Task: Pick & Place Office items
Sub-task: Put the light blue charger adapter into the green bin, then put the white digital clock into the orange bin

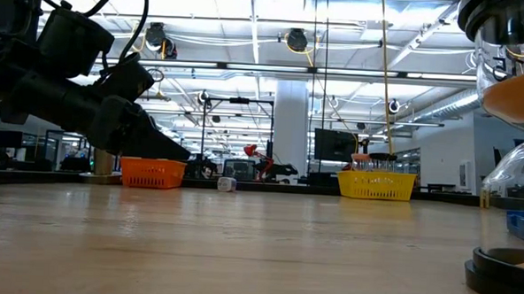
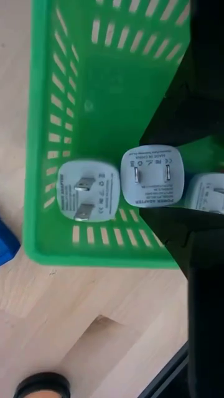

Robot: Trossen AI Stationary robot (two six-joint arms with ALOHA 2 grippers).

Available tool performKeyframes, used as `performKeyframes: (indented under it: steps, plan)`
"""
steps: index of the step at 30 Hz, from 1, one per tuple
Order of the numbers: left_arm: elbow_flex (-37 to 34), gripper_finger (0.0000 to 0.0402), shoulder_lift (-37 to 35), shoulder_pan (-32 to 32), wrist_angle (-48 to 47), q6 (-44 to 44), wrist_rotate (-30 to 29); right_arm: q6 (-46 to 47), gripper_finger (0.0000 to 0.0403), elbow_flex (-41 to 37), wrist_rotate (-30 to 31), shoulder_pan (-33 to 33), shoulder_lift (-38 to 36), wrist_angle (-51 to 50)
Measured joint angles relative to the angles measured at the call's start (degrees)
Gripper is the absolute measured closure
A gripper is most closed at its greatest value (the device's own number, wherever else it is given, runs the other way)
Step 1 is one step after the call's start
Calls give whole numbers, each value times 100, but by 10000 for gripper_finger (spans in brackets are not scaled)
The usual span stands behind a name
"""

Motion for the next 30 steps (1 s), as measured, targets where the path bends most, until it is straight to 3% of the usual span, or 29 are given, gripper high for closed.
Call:
performKeyframes:
  steps: [12,25,30]
  plan:
    - [0,325,0,0,2,0,0,-177,219,-6,-315,-10,-15,27]
    - [-2,325,0,0,1,0,0,-937,219,-6,-310,-126,-614,348]
    - [2,325,2,-2,133,-22,11,-1467,247,-6,-115,-243,-975,352]
